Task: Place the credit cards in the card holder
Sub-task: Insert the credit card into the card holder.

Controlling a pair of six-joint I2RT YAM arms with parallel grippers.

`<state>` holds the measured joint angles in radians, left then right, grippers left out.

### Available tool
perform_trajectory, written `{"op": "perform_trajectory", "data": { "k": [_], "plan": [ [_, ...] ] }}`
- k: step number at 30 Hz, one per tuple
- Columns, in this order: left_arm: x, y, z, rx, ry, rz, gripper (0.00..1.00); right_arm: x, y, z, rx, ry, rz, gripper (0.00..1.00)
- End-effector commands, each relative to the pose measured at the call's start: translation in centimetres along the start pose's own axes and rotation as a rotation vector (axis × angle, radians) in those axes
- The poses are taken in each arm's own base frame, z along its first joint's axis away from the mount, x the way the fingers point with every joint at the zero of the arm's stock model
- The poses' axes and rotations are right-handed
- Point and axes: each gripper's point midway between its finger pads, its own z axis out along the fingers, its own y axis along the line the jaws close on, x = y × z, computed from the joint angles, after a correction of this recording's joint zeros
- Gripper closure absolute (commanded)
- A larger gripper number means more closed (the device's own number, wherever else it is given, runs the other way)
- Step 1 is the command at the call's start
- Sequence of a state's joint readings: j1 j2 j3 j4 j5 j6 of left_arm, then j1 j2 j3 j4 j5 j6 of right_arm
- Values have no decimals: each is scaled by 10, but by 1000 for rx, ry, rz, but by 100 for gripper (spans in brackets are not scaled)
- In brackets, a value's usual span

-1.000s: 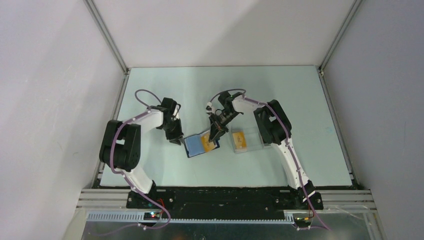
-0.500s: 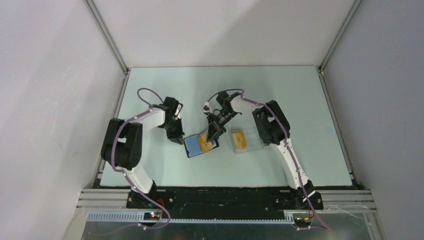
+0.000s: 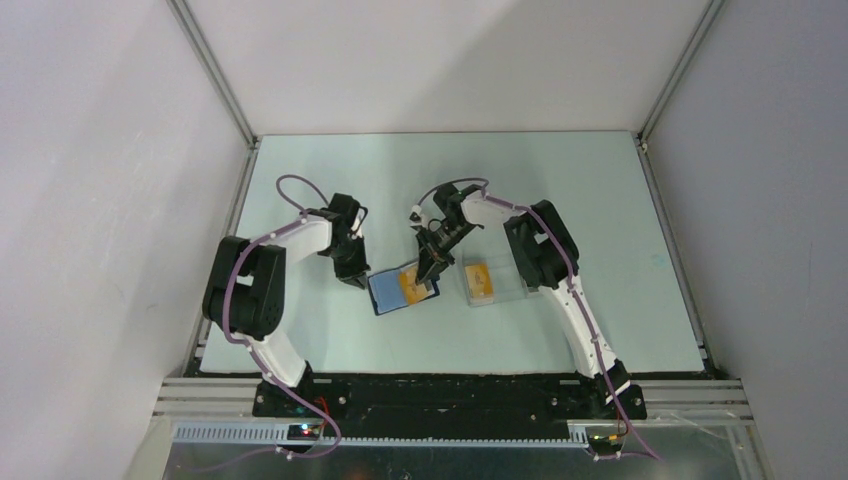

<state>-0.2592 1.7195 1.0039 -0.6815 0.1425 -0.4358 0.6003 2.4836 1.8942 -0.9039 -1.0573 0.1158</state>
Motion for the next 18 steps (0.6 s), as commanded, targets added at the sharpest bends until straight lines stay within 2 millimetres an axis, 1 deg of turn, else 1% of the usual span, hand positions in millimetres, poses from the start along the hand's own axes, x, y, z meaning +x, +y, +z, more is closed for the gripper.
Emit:
{"op": "perform_trajectory", "data": {
  "k": [1, 5, 8, 11, 14, 18],
  "plan": [
    [1, 20, 14, -105, 0, 27, 87, -12, 0, -10, 58, -37, -24, 100],
    [1, 21, 14, -109, 1, 31, 88, -10, -6, -8, 82, -26, -16, 100],
    [1, 21, 13, -112, -1, 34, 88, -10, -9, -11, 83, -27, -9, 100],
    [2, 22, 13, -116, 2, 36, 88, -9, -7, -9, 64, -20, -20, 100],
    [3, 23, 14, -120, 7, 37, 88, -8, 3, -3, 32, 2, -52, 100],
    [2, 22, 14, -118, 4, 36, 88, -4, 10, 5, -3, 27, -67, 100]
  ]
}}
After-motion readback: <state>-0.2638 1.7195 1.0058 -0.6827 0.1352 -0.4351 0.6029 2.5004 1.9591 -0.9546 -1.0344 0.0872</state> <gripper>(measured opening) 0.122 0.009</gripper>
